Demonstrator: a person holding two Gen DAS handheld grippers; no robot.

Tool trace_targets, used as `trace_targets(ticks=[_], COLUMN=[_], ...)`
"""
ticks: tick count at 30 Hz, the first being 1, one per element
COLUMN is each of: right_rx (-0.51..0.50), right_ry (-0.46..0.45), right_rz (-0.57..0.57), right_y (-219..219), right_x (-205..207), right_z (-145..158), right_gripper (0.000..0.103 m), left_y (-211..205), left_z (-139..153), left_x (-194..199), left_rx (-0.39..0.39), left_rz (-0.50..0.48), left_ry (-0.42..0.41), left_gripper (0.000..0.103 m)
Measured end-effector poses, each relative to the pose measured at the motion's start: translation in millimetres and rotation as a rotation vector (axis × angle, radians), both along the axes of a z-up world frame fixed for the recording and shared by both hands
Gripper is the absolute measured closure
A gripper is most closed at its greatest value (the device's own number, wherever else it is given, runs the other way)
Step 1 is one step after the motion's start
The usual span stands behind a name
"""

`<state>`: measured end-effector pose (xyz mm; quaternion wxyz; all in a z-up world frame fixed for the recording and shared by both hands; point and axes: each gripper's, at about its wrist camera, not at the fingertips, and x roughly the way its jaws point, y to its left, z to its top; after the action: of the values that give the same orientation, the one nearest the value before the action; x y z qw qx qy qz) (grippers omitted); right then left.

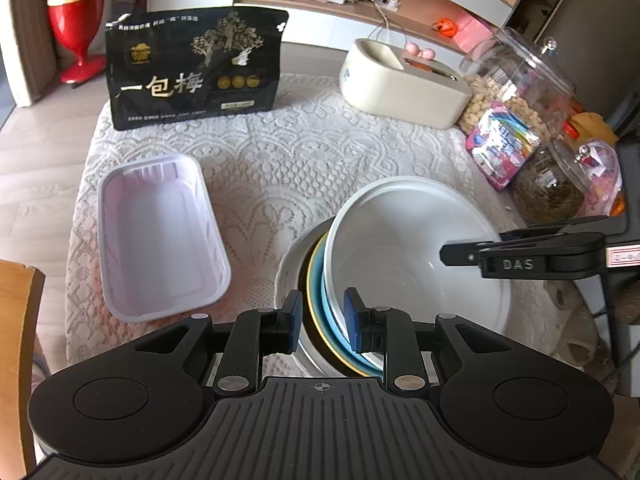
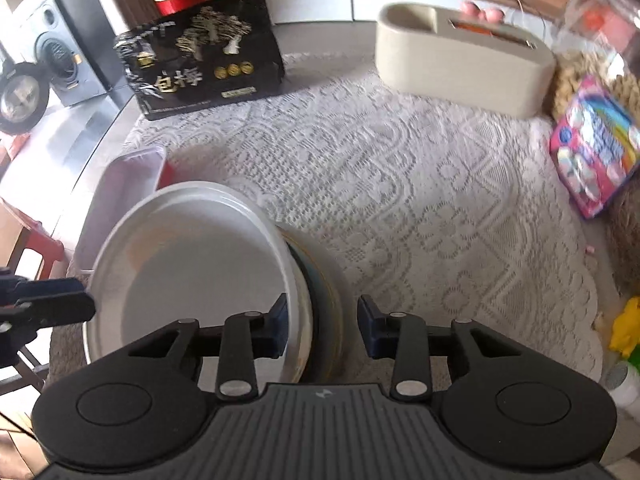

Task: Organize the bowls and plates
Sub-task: 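Lower the bowl stack onto the steel bowl and open both grippers, then move both grippers to the white rectangular tray and close on its rim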

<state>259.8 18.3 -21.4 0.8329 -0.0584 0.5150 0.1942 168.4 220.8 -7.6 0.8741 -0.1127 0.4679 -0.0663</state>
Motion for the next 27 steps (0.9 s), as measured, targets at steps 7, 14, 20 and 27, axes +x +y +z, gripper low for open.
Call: trace_targets(ticks=[7,14,20,27], right_rx=[-0.016,0.011,0.05,0.077], right_ry=[-0.027,-0.019,0.039,-0.103], right_rz=[0.011,0.052,0.056,0.119], right_y=[7.5,-0.1,-12.8,11.6], right_x=[10.8,8.9,18.6,16.9], right_z=[6.5,7.7,-0.2,64.9], right_gripper=[0.068,0.068,0.065,0.048], left_y=[30.0,70.9,80.7,112.5], left_z=[-0.1,25.1,20.5,16.2], left_x=[8.9,5.2,13.6,41.9], left_rx=[-0.104,-0.123,-0.165,0.079], left_rz=[0.009,0.078,0.08,0.261], left_ry=[-0.006,-0.081,-0.063,-0.034], left_gripper=[0.078,0.081,0.08,0.08])
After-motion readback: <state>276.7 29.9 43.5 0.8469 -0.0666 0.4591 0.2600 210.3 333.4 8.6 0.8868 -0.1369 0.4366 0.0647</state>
